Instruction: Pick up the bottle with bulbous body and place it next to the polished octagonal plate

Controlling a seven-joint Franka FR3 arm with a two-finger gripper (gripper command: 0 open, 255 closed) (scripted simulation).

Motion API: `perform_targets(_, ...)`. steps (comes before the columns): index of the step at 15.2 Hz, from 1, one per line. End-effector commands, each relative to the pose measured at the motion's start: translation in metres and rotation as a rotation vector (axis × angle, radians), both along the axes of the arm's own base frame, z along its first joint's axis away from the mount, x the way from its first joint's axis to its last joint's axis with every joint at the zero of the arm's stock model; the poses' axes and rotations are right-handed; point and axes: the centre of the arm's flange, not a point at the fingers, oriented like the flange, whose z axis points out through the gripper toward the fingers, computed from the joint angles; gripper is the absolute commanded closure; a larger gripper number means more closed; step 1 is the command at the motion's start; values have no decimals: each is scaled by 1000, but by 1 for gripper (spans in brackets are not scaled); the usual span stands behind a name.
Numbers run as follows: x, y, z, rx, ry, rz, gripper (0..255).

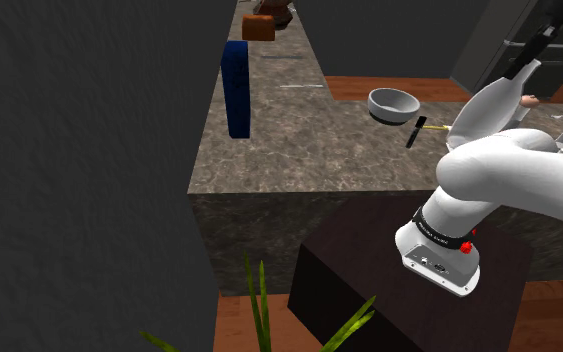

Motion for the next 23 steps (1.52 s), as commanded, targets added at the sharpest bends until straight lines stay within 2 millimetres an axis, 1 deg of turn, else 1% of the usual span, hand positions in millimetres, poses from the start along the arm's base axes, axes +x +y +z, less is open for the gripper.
perform_targets(1,1,0,-11,-1,0,0,255)
perform_targets(23,1,0,-127,-1,0,0,255)
